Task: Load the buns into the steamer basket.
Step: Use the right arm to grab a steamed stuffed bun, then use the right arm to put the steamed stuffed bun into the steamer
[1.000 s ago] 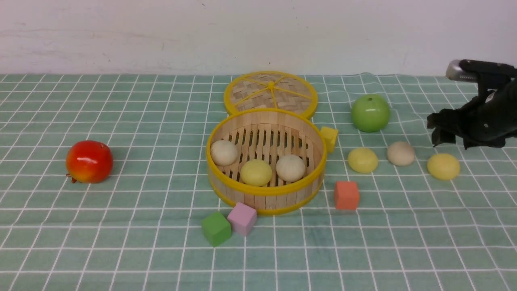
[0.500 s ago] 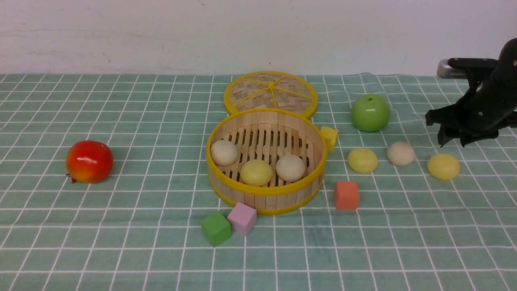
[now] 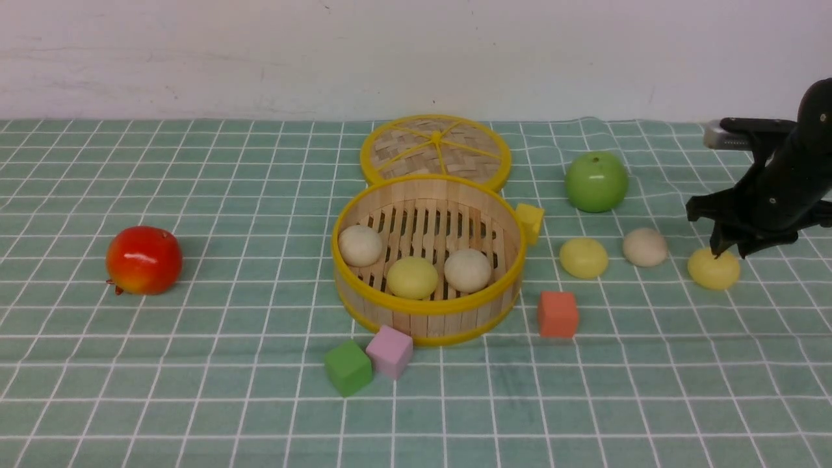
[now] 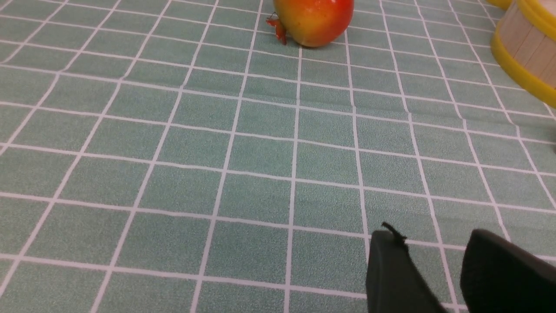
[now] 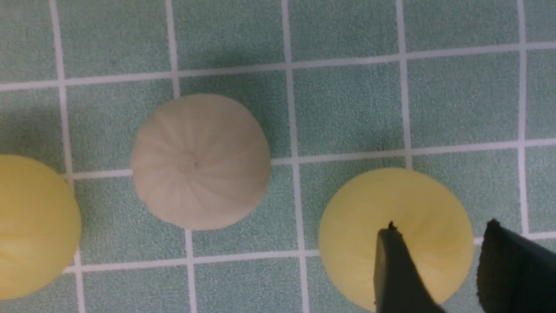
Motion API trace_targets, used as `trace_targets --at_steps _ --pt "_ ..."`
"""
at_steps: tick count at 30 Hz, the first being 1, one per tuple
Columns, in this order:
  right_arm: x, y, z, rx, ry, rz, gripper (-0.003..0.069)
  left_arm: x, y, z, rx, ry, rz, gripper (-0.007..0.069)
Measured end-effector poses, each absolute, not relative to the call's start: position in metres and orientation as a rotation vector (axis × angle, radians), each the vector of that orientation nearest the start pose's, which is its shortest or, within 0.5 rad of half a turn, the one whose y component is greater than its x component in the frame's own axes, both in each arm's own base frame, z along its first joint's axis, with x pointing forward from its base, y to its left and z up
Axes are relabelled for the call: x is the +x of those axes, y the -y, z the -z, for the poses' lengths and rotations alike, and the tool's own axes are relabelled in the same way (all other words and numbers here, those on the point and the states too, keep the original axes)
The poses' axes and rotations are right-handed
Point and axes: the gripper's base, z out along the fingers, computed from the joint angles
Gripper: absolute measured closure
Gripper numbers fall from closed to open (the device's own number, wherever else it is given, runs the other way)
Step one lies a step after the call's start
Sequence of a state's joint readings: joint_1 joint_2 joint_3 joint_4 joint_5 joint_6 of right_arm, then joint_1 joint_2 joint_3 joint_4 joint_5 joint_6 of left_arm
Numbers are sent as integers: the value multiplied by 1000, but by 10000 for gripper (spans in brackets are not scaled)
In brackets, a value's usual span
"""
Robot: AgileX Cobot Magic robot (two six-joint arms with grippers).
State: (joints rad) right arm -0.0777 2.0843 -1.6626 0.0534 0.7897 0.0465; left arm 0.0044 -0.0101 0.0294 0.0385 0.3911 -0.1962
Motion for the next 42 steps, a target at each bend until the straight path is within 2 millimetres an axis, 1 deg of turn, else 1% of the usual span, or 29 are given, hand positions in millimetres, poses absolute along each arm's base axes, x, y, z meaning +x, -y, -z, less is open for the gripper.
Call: trace_targets --at_steps 5,10,13,17,18,19,20,21,22,25,27,29,30,31,32,34,35,36,37,38,39,40,41,42 --pt "456 31 -204 218 -2678 -71 369 52 -2 -169 -166 -1888 93 386" --pt "461 30 -187 236 -2699 -92 368 52 -2 -169 -166 -1888 93 386" --pt "463 31 -183 236 -2697 -89 378 52 -2 -169 -166 -1888 93 386" --pt "464 31 -183 230 -2692 -81 464 52 -2 -169 -166 -1888 93 386" --pt "464 31 -183 227 -2693 -78 532 52 -2 -169 -166 -1888 93 386" --pt "464 31 -183 227 -2693 -78 557 52 -2 -169 -166 -1888 93 386" --pt "464 31 -183 227 -2695 -78 606 52 -2 -169 -166 -1888 93 386" --pt "463 31 -183 227 -2698 -78 637 52 -2 -169 -166 -1888 93 386" --pt "463 31 -183 227 -2702 -79 651 52 -2 -169 -166 -1888 93 386" --pt "462 31 -183 229 -2712 -81 657 52 -2 -169 -166 -1888 93 386" --pt "460 29 -192 239 -2707 -105 657 52 -2 -169 -166 -1888 93 386" --pt "458 26 -205 232 -2694 -145 657 52 -2 -169 -166 -1888 93 386" --pt "457 26 -207 223 -2695 -149 657 52 -2 -169 -166 -1888 93 386" --pt "457 21 -218 204 -2679 -191 657 52 -2 -169 -166 -1888 93 386" --pt "456 19 -221 196 -2675 -198 657 52 -2 -169 -166 -1888 93 386" --pt "455 0 -245 103 -2617 -277 657 52 -2 -169 -166 -1888 93 386" --pt "454 -14 -256 60 -2584 -335 657 52 -2 -169 -166 -1888 93 386" --pt "454 -16 -257 47 -2583 -335 657 52 -2 -169 -166 -1888 93 386" --pt "453 -37 -267 -23 -2548 -405 657 52 -2 -169 -166 -1888 93 386" --pt "452 -40 -267 -25 -2546 -416 657 52 -2 -169 -166 -1888 93 386" --pt "451 -60 -272 -91 -2523 -479 657 52 -2 -169 -166 -1888 93 386" --pt "450 -73 -273 -135 -2510 -512 657 52 -2 -169 -166 -1888 93 386" --pt "449 -91 -274 -192 -2495 -543 657 52 -2 -169 -166 -1888 93 386" --pt "449 -101 -274 -221 -2483 -562 657 52 -2 -169 -166 -1888 93 386"
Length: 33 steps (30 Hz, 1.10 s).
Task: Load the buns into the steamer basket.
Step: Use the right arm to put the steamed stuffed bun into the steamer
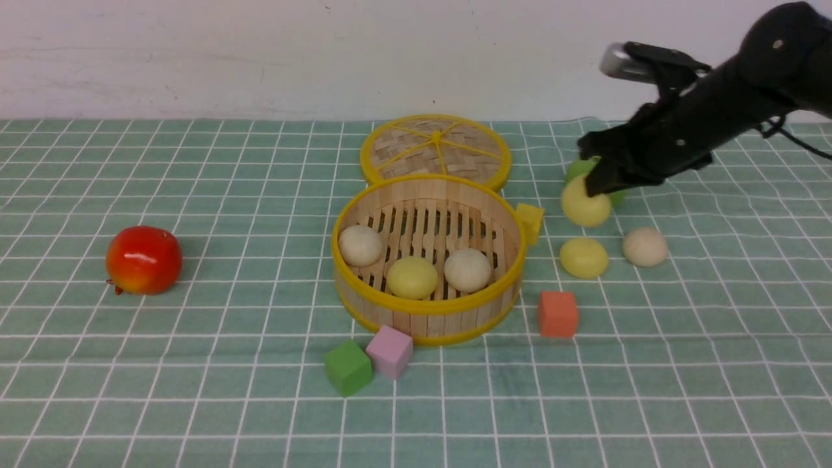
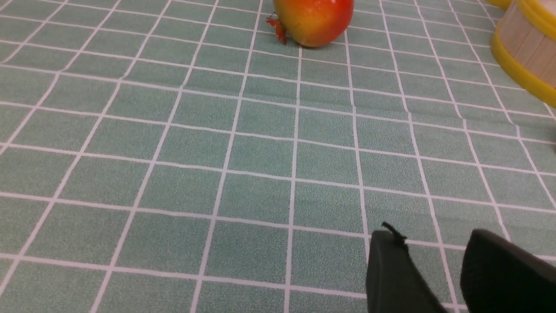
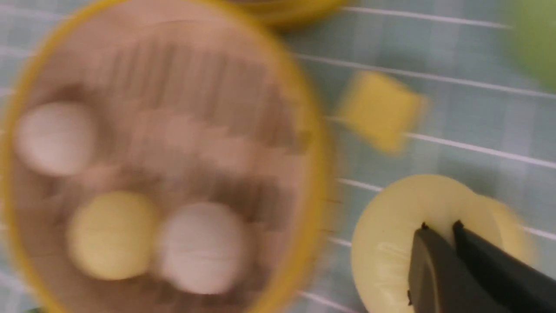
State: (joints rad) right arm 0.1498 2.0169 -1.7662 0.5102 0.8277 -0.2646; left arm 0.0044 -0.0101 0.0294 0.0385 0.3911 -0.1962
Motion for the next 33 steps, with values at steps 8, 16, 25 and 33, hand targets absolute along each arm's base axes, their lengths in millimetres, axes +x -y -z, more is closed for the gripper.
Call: trace_targets --at_steps 8,16,25,33 --pt "455 -158 -265 -398 -2425 -585 657 52 -2 -169 -166 -1888 93 386" --pt "466 -165 -245 -403 -2429 -567 652 52 -2 -169 -166 -1888 93 386" --pt "472 -166 -224 -392 -2462 -563 631 52 -2 -169 -166 -1888 93 386" --pt "475 -165 -213 -362 -2488 -571 448 52 -2 -169 -166 -1888 93 386"
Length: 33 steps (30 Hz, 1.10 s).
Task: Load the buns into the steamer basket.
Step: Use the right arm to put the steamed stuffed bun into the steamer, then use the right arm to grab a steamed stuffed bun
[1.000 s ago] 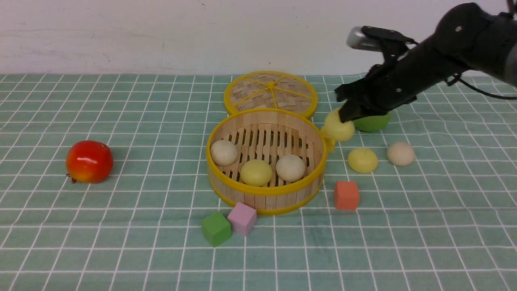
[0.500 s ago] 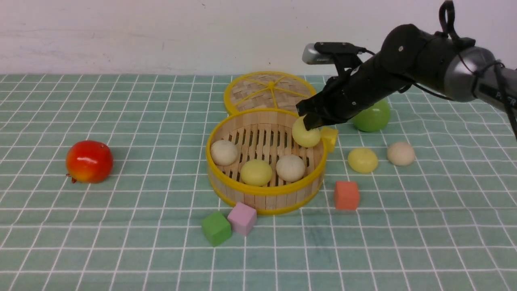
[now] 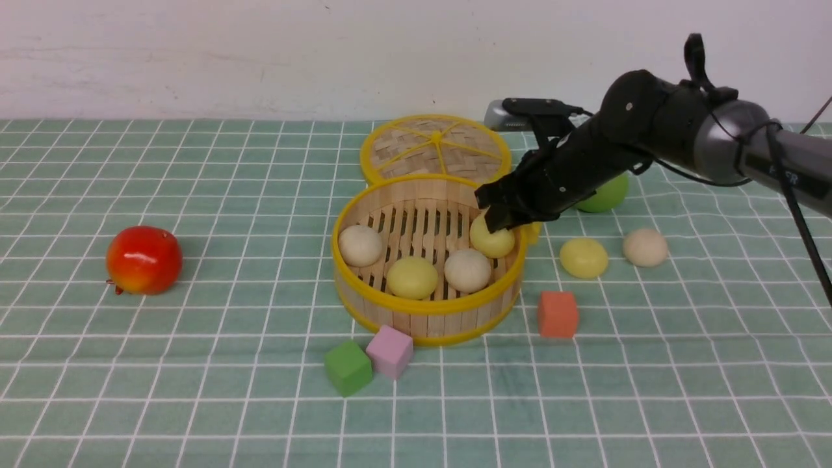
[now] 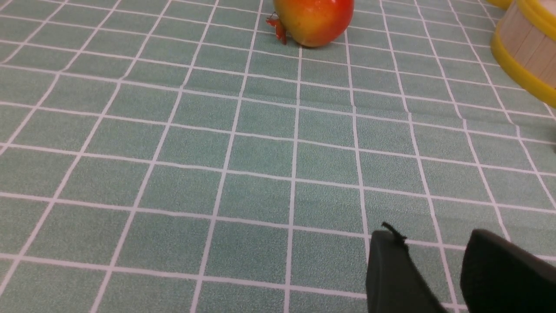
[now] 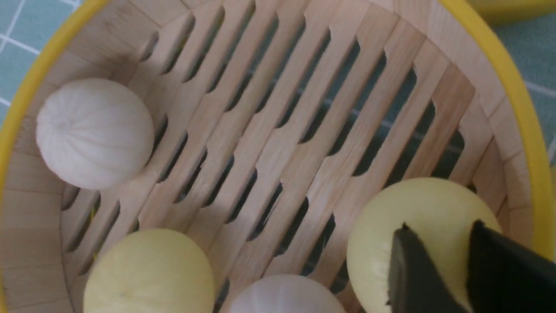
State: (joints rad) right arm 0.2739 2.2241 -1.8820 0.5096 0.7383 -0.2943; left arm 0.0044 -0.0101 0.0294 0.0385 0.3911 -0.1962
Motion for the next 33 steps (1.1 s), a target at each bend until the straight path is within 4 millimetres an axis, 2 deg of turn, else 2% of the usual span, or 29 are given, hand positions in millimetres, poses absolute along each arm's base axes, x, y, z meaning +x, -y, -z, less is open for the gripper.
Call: trace_targets --at_steps 3,5,6,7,9,12,15,17,19,23,27,30,33 --pt "474 -164 -218 -327 -2487 -608 309 52 -2 -169 -166 -1888 93 386" --pt "473 -160 -227 -299 -2478 -630 238 52 -2 -169 -166 -1888 93 386" --pt "473 -160 -229 -298 -2476 -630 231 52 -2 -169 -166 -1888 93 386" --pt "472 -153 -239 -281 -2461 -635 188 52 -2 -169 -166 -1888 93 386" --pt "472 -137 -257 -249 -2431 -627 148 52 -2 -169 -166 -1888 93 386" --pt "474 -106 -275 -223 -2398 -550 132 52 -2 -169 -167 -1887 94 386" --pt "474 -71 -274 -239 -2455 -395 141 52 -2 -169 -167 -1887 94 386" --pt "473 -65 -271 -237 -2485 -358 146 52 -2 -169 -167 -1887 94 386" --pt "473 -49 -258 -214 -2571 -228 181 52 -2 -169 -167 -1887 94 386" --pt "475 -43 -247 -192 -2606 -134 251 52 -2 -169 -167 -1887 94 386" --pt "479 -39 -233 -152 -2637 -104 366 52 -2 -169 -167 -1887 94 386" --pt "481 -34 -226 -103 -2655 -109 409 52 -2 -169 -167 -1887 94 386" --pt "483 -29 -220 -59 -2664 -116 418 52 -2 -169 -167 -1887 94 386"
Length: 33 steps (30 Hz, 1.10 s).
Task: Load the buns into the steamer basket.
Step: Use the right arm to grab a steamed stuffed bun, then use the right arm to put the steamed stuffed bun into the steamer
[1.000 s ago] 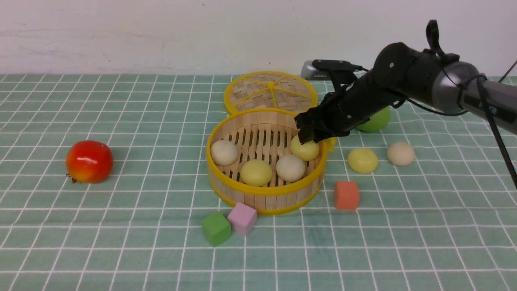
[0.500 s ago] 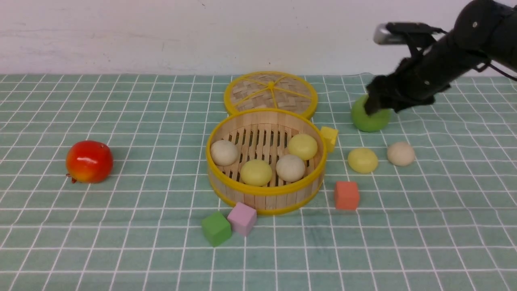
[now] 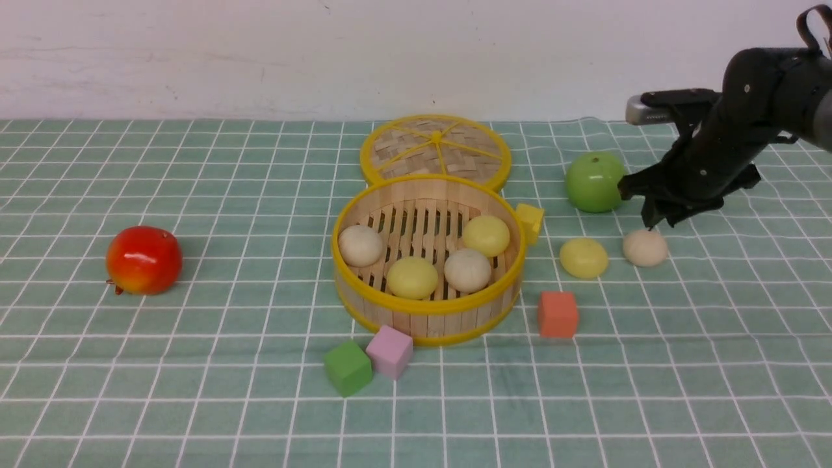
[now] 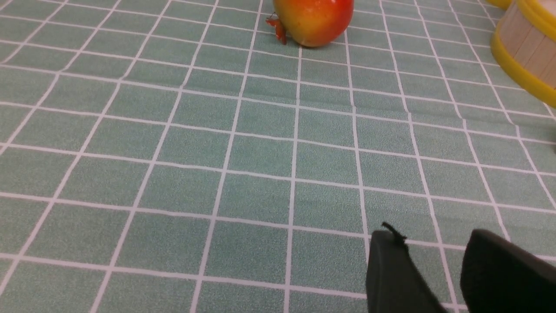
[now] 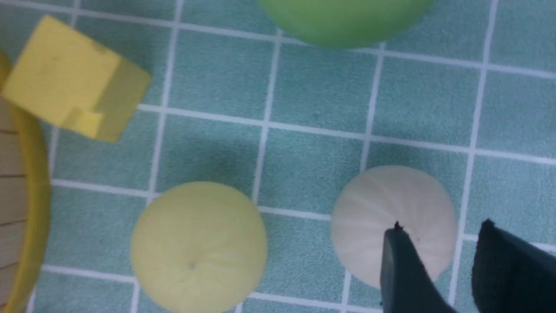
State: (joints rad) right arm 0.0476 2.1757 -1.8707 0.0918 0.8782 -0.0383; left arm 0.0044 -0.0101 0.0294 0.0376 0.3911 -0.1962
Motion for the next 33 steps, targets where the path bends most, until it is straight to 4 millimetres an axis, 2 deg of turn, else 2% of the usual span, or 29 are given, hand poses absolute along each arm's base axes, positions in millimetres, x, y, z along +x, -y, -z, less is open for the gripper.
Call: trace_targets --at_steps 11,19,21,25,28,33 --pt "491 -31 -197 -5 -2668 -179 407 52 -2 -169 -167 -1887 94 386" --pt "494 -28 -187 -25 -2674 -138 421 52 -2 -169 -167 -1887 94 386" --pt "494 -28 -187 -25 -2674 -138 438 52 -2 -169 -167 -1887 94 386" --pt "494 -29 -187 -22 -2674 -142 520 52 -2 -169 -167 -1887 94 386" --pt "492 -29 -188 -21 -2688 -149 641 52 -2 -169 -167 -1887 94 386" --pt "487 -30 -205 -22 -2674 -162 655 52 -2 -169 -167 -1887 94 386"
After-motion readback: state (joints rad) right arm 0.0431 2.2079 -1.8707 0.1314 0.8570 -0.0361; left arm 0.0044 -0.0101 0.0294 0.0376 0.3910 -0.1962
